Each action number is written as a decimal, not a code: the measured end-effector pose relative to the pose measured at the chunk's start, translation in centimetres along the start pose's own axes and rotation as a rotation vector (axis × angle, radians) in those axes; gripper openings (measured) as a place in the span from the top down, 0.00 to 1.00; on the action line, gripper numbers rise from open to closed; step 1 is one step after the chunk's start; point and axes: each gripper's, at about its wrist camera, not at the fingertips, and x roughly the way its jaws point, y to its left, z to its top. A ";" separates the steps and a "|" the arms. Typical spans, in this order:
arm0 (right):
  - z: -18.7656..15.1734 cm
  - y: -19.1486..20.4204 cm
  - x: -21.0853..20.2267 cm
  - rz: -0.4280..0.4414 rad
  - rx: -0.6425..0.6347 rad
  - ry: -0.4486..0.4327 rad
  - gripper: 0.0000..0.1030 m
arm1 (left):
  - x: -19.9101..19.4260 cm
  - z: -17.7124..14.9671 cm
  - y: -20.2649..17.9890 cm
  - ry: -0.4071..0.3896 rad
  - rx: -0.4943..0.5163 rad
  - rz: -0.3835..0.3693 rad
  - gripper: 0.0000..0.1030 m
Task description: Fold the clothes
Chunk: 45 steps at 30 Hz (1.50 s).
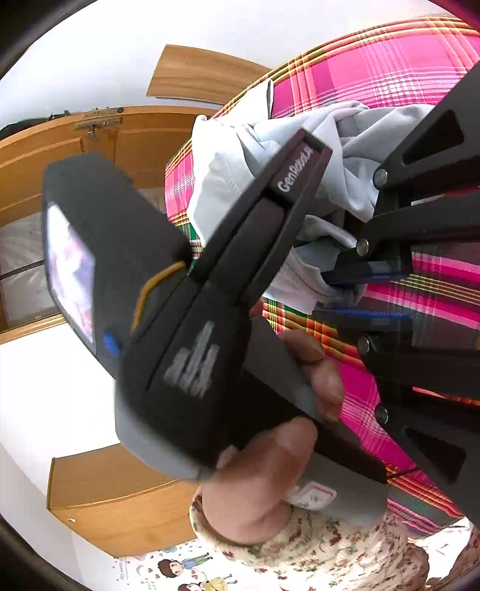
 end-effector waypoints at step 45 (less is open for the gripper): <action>-2.7 7.6 -6.8 -0.026 0.020 0.034 0.88 | 0.3 4.2 0.1 -0.073 -0.052 -0.147 0.84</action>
